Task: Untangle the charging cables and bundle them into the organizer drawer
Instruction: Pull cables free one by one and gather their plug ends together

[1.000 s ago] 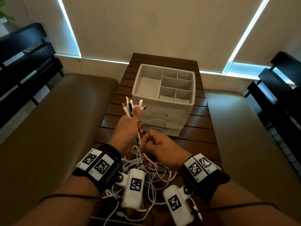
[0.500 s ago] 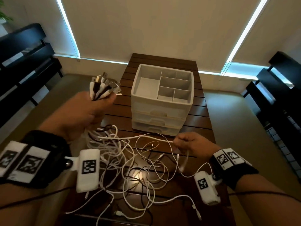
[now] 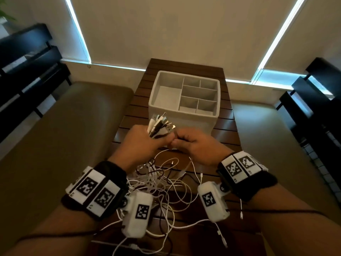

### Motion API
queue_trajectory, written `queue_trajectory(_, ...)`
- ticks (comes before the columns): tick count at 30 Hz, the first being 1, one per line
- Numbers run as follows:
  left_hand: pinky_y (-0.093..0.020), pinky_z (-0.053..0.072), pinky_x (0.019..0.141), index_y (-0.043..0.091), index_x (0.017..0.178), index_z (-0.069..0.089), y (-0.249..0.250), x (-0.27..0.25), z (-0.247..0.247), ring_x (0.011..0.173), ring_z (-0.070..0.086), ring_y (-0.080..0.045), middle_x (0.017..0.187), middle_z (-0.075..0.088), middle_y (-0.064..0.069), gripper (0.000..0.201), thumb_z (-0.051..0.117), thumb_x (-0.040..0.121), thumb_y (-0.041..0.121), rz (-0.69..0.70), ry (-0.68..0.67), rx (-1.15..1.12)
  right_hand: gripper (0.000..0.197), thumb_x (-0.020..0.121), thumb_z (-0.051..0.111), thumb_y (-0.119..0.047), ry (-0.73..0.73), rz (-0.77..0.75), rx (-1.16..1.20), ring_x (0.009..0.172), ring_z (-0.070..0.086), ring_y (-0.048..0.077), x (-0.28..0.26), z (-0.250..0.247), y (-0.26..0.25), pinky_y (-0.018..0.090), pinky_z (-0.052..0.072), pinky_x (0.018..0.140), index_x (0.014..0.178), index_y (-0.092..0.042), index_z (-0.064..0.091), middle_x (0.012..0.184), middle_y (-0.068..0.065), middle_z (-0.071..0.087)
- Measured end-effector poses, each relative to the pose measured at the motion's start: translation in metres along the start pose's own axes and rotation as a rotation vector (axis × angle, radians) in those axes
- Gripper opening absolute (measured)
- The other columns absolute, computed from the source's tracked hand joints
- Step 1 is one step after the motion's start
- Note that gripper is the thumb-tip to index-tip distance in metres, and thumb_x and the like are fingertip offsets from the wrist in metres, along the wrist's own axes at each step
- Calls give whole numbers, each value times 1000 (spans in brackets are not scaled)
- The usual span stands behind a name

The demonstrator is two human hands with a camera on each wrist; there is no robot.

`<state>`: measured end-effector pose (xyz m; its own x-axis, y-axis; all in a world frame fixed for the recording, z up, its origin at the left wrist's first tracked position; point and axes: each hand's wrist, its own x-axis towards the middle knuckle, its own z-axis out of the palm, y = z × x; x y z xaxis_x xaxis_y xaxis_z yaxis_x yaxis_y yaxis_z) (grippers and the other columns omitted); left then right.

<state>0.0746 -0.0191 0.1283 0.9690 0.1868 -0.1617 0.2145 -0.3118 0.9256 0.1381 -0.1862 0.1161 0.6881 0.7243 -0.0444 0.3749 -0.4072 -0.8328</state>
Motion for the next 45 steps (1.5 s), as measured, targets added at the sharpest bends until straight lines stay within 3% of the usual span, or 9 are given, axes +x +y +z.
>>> queue_trajectory(6, -21, 31, 37, 16, 77, 70, 5, 6, -28, 34, 39, -5, 38, 48, 8, 21, 72, 85, 36, -76, 107, -3, 15, 96, 52, -11, -104, 226, 228, 66, 63, 9, -38, 18, 28, 23, 52, 67, 86, -11, 63, 72, 3, 65)
queue_trajectory(9, -24, 24, 48, 17, 65, 69, 8, 15, -53, 42, 32, -14, 44, 41, 6, 29, 73, 82, 41, -153, 87, -79, 15, 95, 54, -17, -293, 413, 214, 77, 67, 9, -59, 43, 46, 23, 52, 72, 87, -14, 66, 80, -3, 70)
queue_trajectory(16, -16, 19, 33, 15, 74, 52, 5, 8, -42, 39, 23, -8, 52, 29, 3, 24, 64, 90, 30, -381, -218, -104, 23, 93, 58, -17, -558, 614, -59, 94, 68, 22, -57, 70, 85, 36, 59, 83, 114, -14, 68, 112, 7, 68)
queue_trajectory(21, -13, 17, 31, 15, 68, 51, -9, 11, -39, 38, 21, -5, 57, 25, 2, 27, 61, 83, 35, -575, -485, -221, 14, 87, 60, -10, -173, 652, -289, 93, 69, 27, -17, 47, 122, 32, 56, 78, 96, -11, 70, 88, 5, 68)
queue_trajectory(23, -11, 18, 28, 16, 58, 50, -15, 15, -41, 35, 20, -4, 52, 25, 4, 32, 59, 82, 35, -601, -525, -261, 18, 86, 62, -14, -41, 613, -475, 101, 65, 27, 1, 42, 142, 30, 51, 83, 102, -12, 69, 100, 7, 69)
queue_trajectory(26, -12, 19, 29, 16, 56, 57, -24, 24, -43, 36, 21, -4, 52, 27, 4, 30, 63, 79, 35, -613, -471, -262, 33, 88, 60, -16, -171, 512, -632, 112, 60, 25, 22, 50, 170, 29, 48, 94, 120, -14, 64, 122, 5, 65)
queue_trajectory(32, -14, 15, 34, 19, 65, 43, -42, 34, -40, 39, 19, -6, 53, 24, 5, 33, 68, 73, 38, -556, -371, -326, 21, 88, 58, -19, -200, 510, -648, 99, 64, 26, 26, 66, 191, 34, 53, 86, 105, -20, 69, 109, 6, 66)
queue_trajectory(38, -17, 12, 38, 20, 69, 45, -47, 39, -32, 41, 19, -7, 58, 26, 3, 33, 72, 69, 40, -512, -376, -362, 11, 89, 57, -5, -29, 542, -64, 80, 69, 22, 18, 33, 156, 31, 57, 71, 85, -14, 60, 86, 9, 69)
queue_trajectory(45, -19, 19, 39, 18, 72, 55, -34, 35, -6, 40, 26, -7, 52, 35, 5, 18, 71, 79, 21, -320, -366, -368, 15, 88, 56, 9, 176, 305, 375, 64, 67, 10, 0, -8, 65, 21, 57, 61, 99, -1, 59, 78, 12, 65)
